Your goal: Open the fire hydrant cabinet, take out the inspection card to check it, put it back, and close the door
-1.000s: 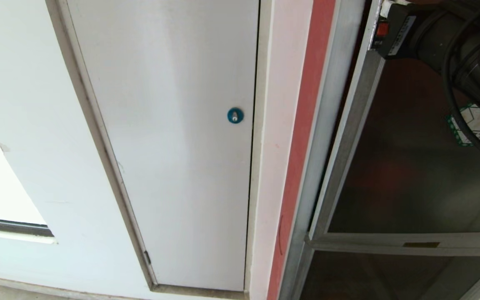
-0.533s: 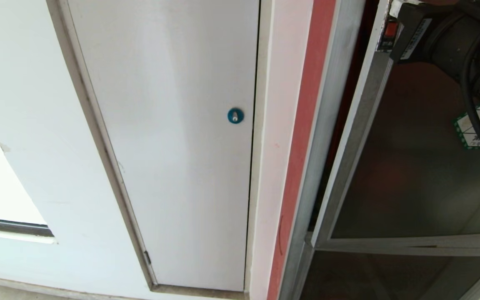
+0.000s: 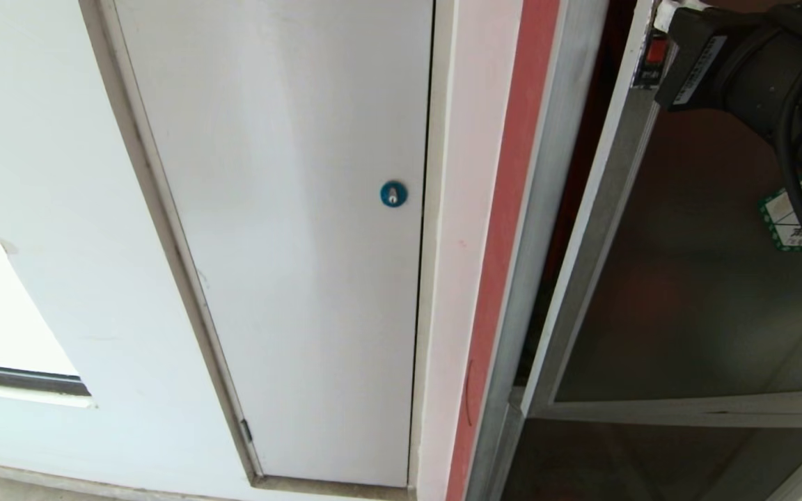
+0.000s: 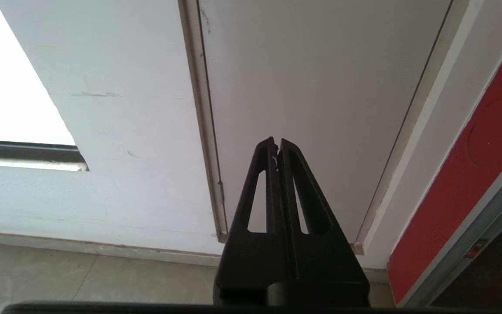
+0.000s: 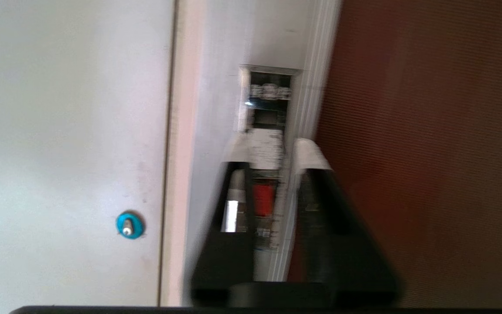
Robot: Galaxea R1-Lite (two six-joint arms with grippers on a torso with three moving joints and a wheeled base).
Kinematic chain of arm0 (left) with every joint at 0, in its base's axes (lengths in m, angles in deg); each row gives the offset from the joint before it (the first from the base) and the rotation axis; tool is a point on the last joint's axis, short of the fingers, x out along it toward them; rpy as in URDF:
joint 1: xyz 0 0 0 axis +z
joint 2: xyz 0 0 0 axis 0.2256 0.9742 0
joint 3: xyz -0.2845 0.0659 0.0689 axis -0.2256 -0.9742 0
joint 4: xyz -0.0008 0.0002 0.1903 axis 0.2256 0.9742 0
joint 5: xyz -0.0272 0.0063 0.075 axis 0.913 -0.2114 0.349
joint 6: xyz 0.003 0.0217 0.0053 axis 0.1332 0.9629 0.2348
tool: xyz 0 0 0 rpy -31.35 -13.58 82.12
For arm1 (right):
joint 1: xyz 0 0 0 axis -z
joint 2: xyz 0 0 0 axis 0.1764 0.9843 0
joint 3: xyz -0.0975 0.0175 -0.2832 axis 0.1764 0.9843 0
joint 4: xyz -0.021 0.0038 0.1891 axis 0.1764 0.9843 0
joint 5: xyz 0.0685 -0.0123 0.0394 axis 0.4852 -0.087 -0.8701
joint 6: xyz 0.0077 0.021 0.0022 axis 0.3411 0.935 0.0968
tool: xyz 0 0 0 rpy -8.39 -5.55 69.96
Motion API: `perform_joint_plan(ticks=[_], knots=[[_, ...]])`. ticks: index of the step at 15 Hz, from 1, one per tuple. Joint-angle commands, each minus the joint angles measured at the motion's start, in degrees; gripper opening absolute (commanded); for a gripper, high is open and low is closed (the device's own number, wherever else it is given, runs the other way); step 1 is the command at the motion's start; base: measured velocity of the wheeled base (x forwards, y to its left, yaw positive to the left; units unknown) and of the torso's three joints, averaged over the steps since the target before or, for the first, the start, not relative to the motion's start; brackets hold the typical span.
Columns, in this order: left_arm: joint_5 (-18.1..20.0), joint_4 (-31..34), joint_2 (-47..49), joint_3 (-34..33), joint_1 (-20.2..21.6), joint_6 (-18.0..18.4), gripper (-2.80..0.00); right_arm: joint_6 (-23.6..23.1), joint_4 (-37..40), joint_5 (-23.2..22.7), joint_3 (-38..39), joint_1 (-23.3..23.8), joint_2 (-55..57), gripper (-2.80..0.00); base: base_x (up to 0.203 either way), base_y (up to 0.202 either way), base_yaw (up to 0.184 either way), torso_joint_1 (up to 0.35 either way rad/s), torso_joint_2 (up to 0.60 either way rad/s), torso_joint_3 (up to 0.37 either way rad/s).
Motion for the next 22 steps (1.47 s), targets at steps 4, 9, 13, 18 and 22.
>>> perform_joint_plan(ticks=[4, 9, 13, 18, 22], knots=[[-0.02, 0.0, 0.05, -0.07, 0.0, -0.01, -2.8, -0.16, -0.14, 0.03, -0.05, -0.36, -0.25, 0.0, 0.0, 0.0, 0.0, 0.0, 0.0, 0.0], [-0.02, 0.0, 0.05, -0.09, 0.0, -0.05, -2.8, -0.16, 0.03, 0.12, 0.25, -2.71, -0.95, 0.0, 0.0, 0.0, 0.0, 0.0, 0.0, 0.0], [-0.02, 0.0, 0.05, -0.09, 0.0, -0.01, -2.8, -0.22, 0.03, 0.19, 2.08, -4.19, -2.65, 0.0, 0.0, 0.0, 0.0, 0.0, 0.0, 0.0], [-0.02, 0.0, 0.05, -0.09, 0.0, -0.01, -2.8, -0.6, -0.03, 0.21, 6.13, -5.04, -5.81, 0.0, 0.0, 0.0, 0.0, 0.0, 0.0, 0.0], [-0.02, 0.0, 0.05, -0.09, 0.0, -0.01, -2.8, -0.77, 0.04, 0.61, 12.95, -5.13, -13.05, -2.8, 0.0, 0.0, 0.0, 0.0, 0.0, 0.0]])
